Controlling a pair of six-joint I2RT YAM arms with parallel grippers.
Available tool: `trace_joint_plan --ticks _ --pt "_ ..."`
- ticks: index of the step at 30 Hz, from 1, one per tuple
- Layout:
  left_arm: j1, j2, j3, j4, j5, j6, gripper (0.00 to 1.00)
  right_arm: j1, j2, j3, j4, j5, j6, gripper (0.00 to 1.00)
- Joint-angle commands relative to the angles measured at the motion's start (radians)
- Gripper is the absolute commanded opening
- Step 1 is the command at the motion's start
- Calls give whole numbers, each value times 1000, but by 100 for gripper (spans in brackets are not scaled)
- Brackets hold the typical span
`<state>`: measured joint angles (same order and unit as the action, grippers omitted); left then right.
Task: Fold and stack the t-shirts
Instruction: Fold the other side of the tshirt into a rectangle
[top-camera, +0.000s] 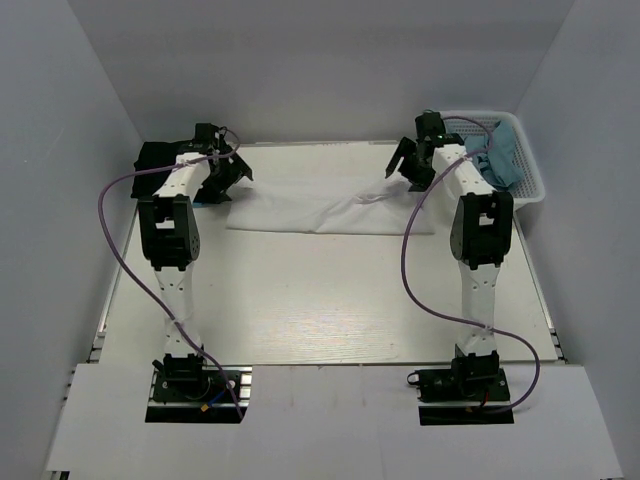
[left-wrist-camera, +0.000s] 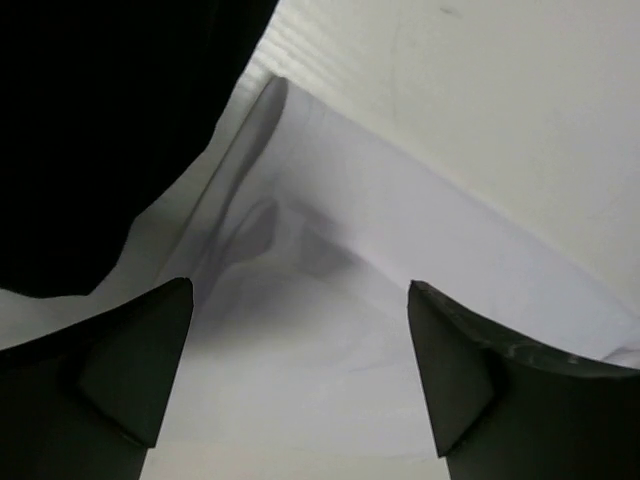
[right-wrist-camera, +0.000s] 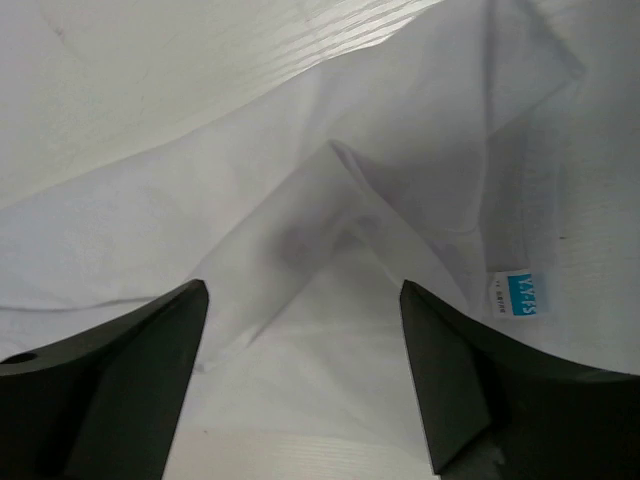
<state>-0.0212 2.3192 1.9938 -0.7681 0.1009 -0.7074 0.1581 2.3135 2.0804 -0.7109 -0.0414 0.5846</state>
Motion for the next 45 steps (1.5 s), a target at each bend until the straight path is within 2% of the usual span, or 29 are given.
trace_joint_plan --ticks 1,5,8,10,17,20,24,27,28,30,34,36,39,40,45 --pt "7 -63 34 88 56 34 100 -8 -25 69 -7 67 -20 90" --pt "-2 -107 34 98 127 80 100 4 -84 58 2 16 -106 90" --pt "-22 -130 25 107 175 112 100 23 -166 -28 34 -41 -126 90" --pt "-33 -142 -24 150 229 125 100 41 -215 -158 63 -95 -132 90" --pt "-51 -133 -55 168 313 134 100 98 -195 -256 93 -141 -109 90" --pt "-60 -142 -67 168 313 161 100 109 -151 -241 137 -146 -92 90" --pt "-60 -184 -67 144 284 204 100 116 -65 -139 169 -152 -72 90" --pt "-60 -228 -99 144 263 229 100 123 -11 -92 280 -150 -42 90" --pt "-60 -237 -99 144 263 229 100 118 30 -79 368 -158 -22 90" --pt "-60 -248 -109 135 252 240 100 123 63 2 399 -167 24 90" --pt "-60 -248 -109 135 252 260 100 136 124 130 421 -98 31 90" --pt "-60 -235 -99 147 261 260 100 141 100 122 391 -51 18 90" --pt "-69 -192 -78 171 273 260 100 138 32 32 338 14 -12 90" --pt "-69 -160 -54 171 283 260 100 133 -12 -52 335 26 -31 90" --pt "-103 -60 -4 181 263 260 100 132 -75 -152 239 133 -66 90"
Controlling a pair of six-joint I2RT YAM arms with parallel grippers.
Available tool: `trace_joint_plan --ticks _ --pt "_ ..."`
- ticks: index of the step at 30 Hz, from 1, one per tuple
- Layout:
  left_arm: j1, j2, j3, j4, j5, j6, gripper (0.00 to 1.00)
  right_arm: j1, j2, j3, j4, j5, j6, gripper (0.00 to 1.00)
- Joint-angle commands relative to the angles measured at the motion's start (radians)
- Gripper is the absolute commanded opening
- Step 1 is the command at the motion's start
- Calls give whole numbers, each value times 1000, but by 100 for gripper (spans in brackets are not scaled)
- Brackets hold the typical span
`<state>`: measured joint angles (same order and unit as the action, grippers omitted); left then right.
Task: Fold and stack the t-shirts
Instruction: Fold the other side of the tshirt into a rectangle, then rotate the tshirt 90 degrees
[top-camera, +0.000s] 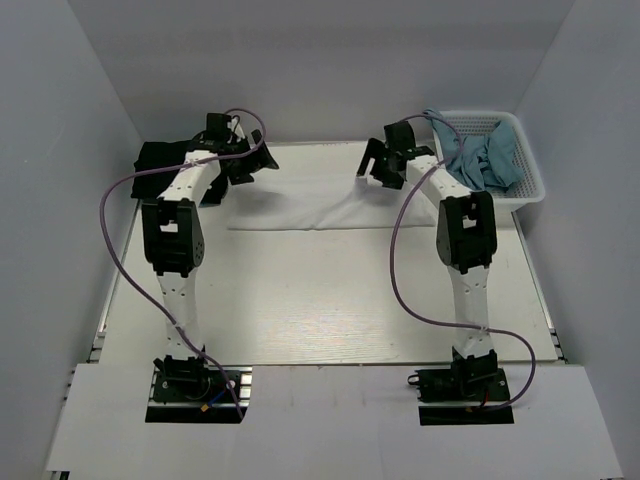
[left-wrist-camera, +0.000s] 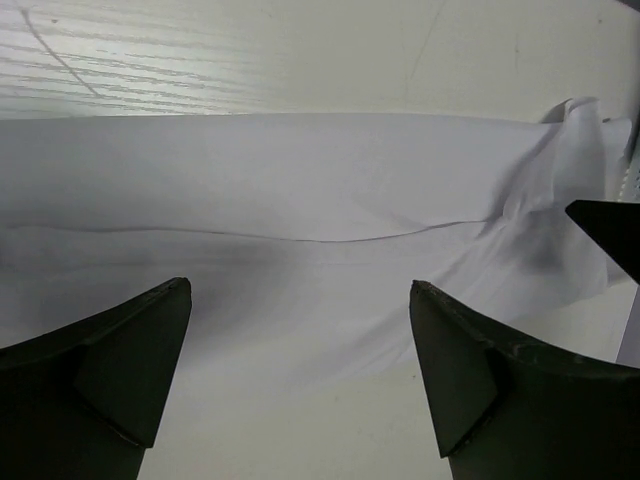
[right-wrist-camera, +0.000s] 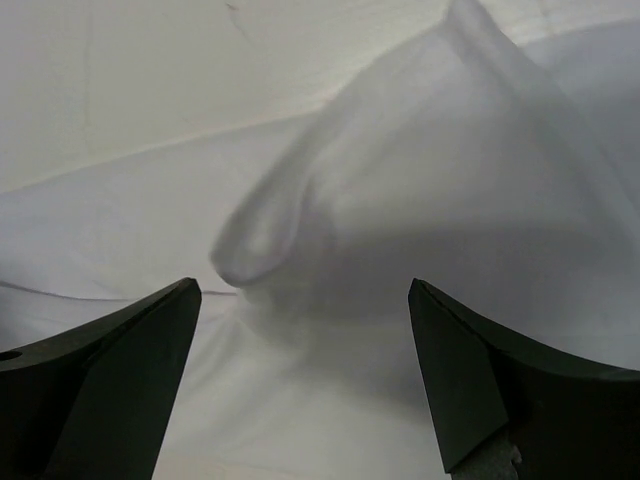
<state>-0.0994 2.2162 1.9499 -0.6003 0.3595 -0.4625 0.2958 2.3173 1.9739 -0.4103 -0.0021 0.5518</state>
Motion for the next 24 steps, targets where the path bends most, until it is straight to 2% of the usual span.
trace_joint_plan --ticks 1,6,9,15,16,17,18,19,20,21,22,24 --pt "-34 57 40 13 -5 15 100 -10 -99 -81 -67 91 -24 90" --pt "-45 91 -32 13 -60 15 100 -15 -145 -207 -88 116 -1 90" --pt "-45 67 -139 13 -83 15 100 -20 -136 -248 -99 96 3 90" --pt "-78 -87 -486 -45 -83 -4 100 -24 -49 -176 -90 45 -9 90" --pt "-89 -151 -596 -100 -61 -20 100 -18 -15 -164 -78 13 -19 90" --pt "-120 -186 -658 -119 -19 -31 100 -12 2 -153 -37 -36 -30 90" --pt "-140 -225 -724 -131 92 -31 100 -6 17 -101 -29 -54 -38 90" --pt "-164 -266 -853 -142 155 -47 100 -3 58 -74 -21 -137 -59 90" --pt "-192 -344 -911 -142 224 -47 100 8 100 -23 28 -174 -61 90" --pt "-253 -380 -952 -162 349 -47 100 12 118 0 53 -211 -67 90" --pt "-290 -412 -1000 -174 418 -47 100 23 154 37 74 -299 -88 90" --pt "-386 -466 -956 -294 562 74 100 39 180 65 199 -351 -102 90"
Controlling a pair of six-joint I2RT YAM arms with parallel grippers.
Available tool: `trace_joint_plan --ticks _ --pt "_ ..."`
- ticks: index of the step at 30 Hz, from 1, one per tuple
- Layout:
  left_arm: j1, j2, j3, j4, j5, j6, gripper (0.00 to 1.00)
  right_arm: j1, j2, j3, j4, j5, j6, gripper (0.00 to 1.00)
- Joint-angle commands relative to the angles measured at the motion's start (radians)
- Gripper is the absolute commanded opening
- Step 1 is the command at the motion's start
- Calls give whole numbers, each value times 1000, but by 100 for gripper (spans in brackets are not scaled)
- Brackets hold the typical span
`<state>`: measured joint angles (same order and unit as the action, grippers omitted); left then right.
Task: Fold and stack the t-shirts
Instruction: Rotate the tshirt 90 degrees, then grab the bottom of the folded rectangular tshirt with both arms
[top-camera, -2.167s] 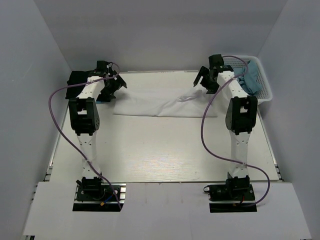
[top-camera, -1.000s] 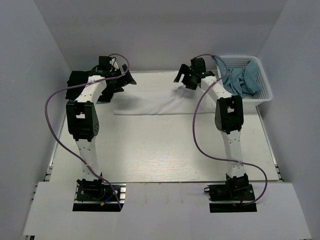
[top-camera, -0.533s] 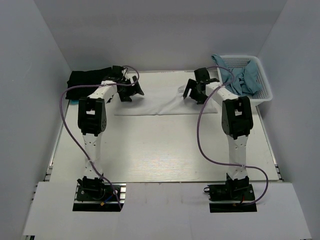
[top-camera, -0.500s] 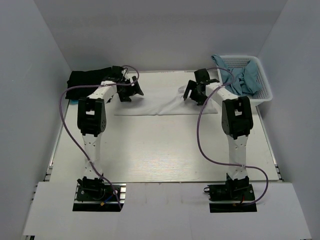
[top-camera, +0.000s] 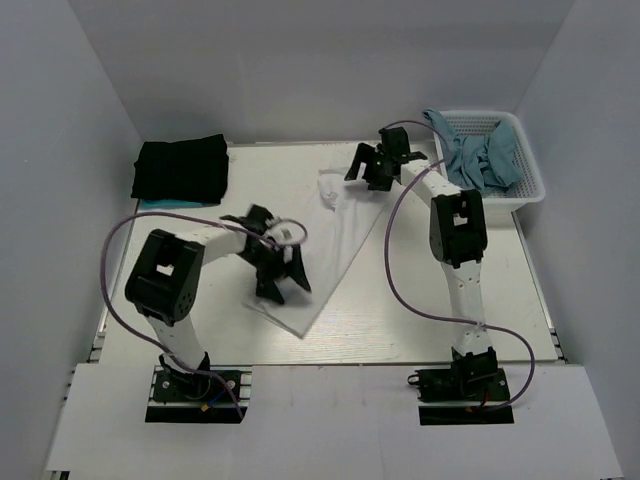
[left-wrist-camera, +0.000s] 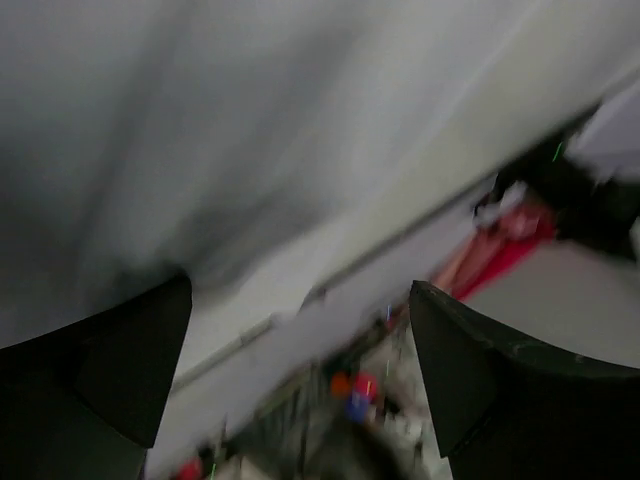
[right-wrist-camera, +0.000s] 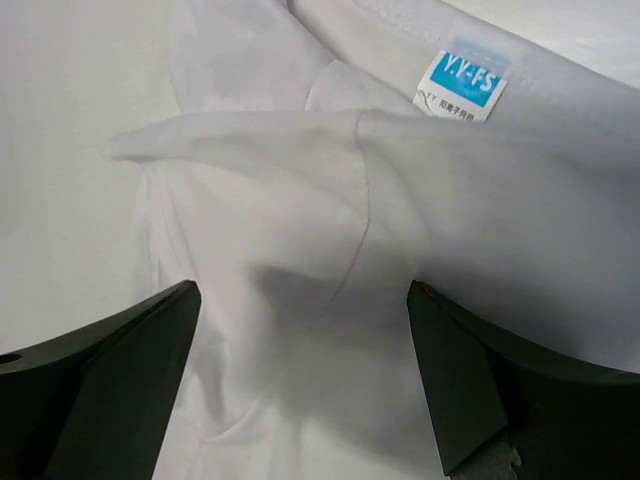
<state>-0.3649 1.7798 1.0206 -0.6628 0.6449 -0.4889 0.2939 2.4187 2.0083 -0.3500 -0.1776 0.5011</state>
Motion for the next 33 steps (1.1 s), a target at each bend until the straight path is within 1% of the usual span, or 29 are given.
trace_joint_plan --ticks 1,2,3,5,7,8,9,10,11,12,13,14,15,16,17,18,19,20,21,22,23,24,25,26,27,28,29,32,33 --pt "-144 -43 7 -295 288 137 100 48 79 44 161 -180 -73 90" --pt "-161 -60 42 -401 276 157 100 54 76 61 167 -186 -94 90" --pt "-183 -109 91 -423 262 167 100 60 76 142 151 -177 -137 90" --pt "-183 -167 120 -411 289 179 100 73 63 171 80 -165 -198 90" --pt "-183 -219 163 -399 279 170 100 76 -12 159 65 -113 -211 90" --pt "-183 -259 176 -399 192 156 100 79 -61 139 48 -97 -231 90" --pt "-183 -278 176 -387 146 145 100 85 -107 113 30 -42 -234 90" --pt "-174 -293 176 -386 97 145 100 88 -151 97 17 -28 -234 90" --pt "-161 -309 176 -386 -16 95 100 91 -173 51 8 -10 -248 90" --pt "-161 -333 150 -374 -72 69 100 103 -196 32 -33 16 -242 90" --pt "-149 -333 150 -374 -143 38 100 109 -249 18 -61 86 -227 90" --pt "-149 -348 129 -374 -221 -23 100 114 -265 6 -123 102 -216 90" --pt "-140 -349 95 -374 -246 -48 100 129 -282 -43 -191 145 -178 90" --pt "-140 -376 76 -359 -270 -78 100 132 -358 -78 -214 150 -144 90" --pt "-129 -393 52 -339 -304 -129 100 145 -392 -171 -243 161 -125 90" --pt "-118 -413 -6 -316 -304 -149 100 165 -480 -315 -238 161 -66 90" --pt "-118 -433 -40 -258 -321 -166 100 183 -525 -467 -187 147 -44 90" --pt "-109 -462 -71 -233 -333 -175 100 188 -614 -543 -164 129 -24 90" --pt "-98 -462 -118 -192 -333 -175 100 209 -713 -677 -121 78 40 90" --pt "-98 -462 -135 -170 -333 -175 100 241 -752 -797 -119 43 65 90" --pt "-98 -462 -170 -150 -306 -186 100 244 -856 -847 -115 20 86 90" --pt "-88 -451 -188 -133 -294 -198 100 261 -884 -891 -115 -43 127 90" --pt "-88 -441 -203 -89 -259 -198 100 322 -909 -1013 -97 -68 179 90" --pt "-88 -441 -233 -71 -258 -198 100 346 -979 -1052 -81 -95 235 90" --pt "-88 -441 -250 -55 -258 -198 100 367 -998 -1088 -42 -133 264 90" --pt "-88 -454 -266 -37 -258 -198 100 440 -1012 -1185 -26 -157 352 90" --pt "-88 -454 -287 -21 -258 -198 100 468 -1044 -1206 26 -163 381 90" --pt "-88 -454 -303 -21 -307 -189 100 585 -1035 -1249 66 -145 461 90" --pt "-88 -464 -313 -12 -307 -189 96 602 -1017 -1246 69 -146 471 90"
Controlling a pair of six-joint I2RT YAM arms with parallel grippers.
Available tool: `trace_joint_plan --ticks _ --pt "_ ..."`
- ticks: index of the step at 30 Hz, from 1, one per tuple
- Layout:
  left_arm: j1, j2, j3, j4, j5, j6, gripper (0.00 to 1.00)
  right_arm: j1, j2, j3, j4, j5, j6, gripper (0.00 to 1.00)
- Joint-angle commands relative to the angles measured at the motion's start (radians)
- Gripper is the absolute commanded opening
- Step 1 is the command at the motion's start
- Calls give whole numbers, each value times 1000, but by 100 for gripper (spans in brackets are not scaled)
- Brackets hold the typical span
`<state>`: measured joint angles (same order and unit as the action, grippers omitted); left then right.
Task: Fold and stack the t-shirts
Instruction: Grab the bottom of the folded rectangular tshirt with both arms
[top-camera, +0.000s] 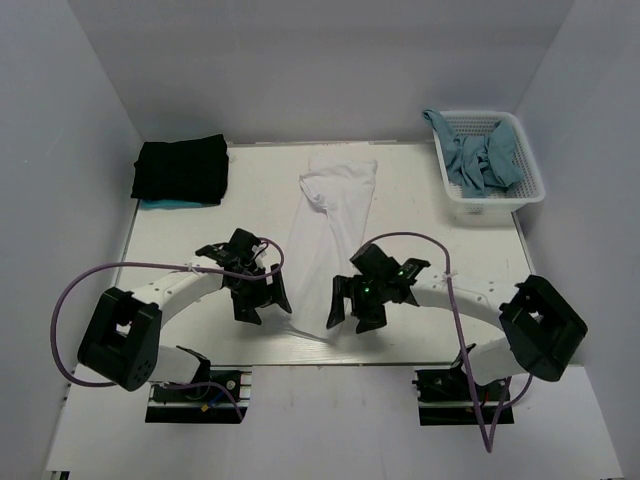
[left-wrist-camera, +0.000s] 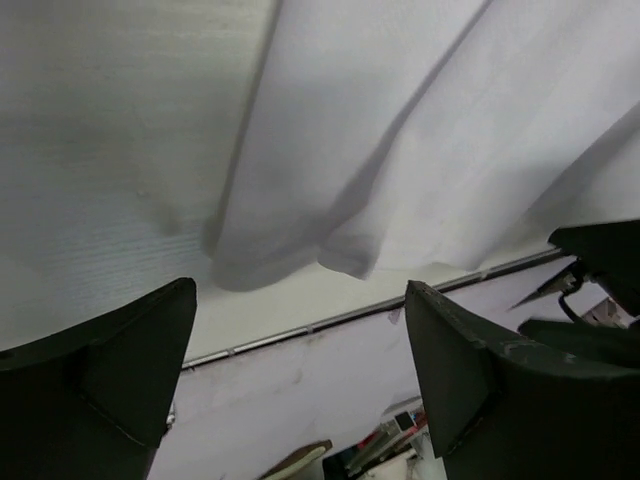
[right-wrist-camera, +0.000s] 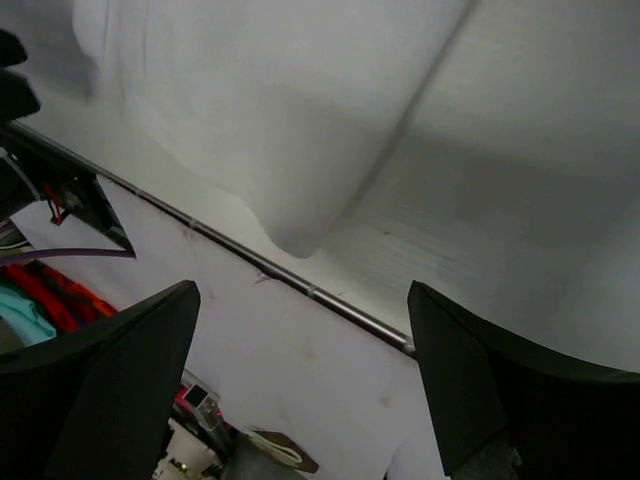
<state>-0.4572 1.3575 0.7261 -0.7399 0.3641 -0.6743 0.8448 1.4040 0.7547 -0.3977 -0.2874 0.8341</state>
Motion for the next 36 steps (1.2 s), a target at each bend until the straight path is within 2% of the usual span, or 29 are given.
trace_joint_plan --ticks 1,5,9,12,14,15,18,19,20,22,23,25,26,29,36 --pt "5 -41 -46 65 -43 -14 94 71 30 18 125 -35 160 90" --pt "5 -31 -82 83 -67 -24 87 115 122 98 67 -3 181 90" --pt "5 -31 -103 106 -114 -45 79 137 174 120 11 24 217 80" --pt "5 -43 -128 125 -114 -45 75 146 208 143 -24 24 223 80" --pt "5 -54 -157 163 -82 -45 68 157 246 166 -70 25 229 76" --pt "-7 -63 -157 163 -82 -45 68 161 247 167 -70 28 232 73" --pt "-17 -49 -183 198 -53 -45 51 160 251 161 -102 42 255 54" --pt "-17 -37 -183 198 -53 -45 41 163 244 155 -101 42 261 49" --pt "-17 -37 -183 198 -53 -45 35 158 242 144 -101 42 267 38" --pt "-17 -28 -194 198 -53 -45 24 157 227 106 -86 39 290 30" --pt "-17 -28 -194 198 -63 -45 15 157 221 97 -79 37 296 17" --pt "-17 -38 -203 198 -74 -54 3 155 196 71 -67 50 306 3" --pt "-17 -38 -203 182 -86 -54 0 155 161 69 -70 62 309 0" --pt "-17 -49 -203 159 -96 -64 0 154 103 34 -64 97 310 0" --pt "-17 -195 -185 112 -93 -64 0 169 30 3 -49 82 237 0"
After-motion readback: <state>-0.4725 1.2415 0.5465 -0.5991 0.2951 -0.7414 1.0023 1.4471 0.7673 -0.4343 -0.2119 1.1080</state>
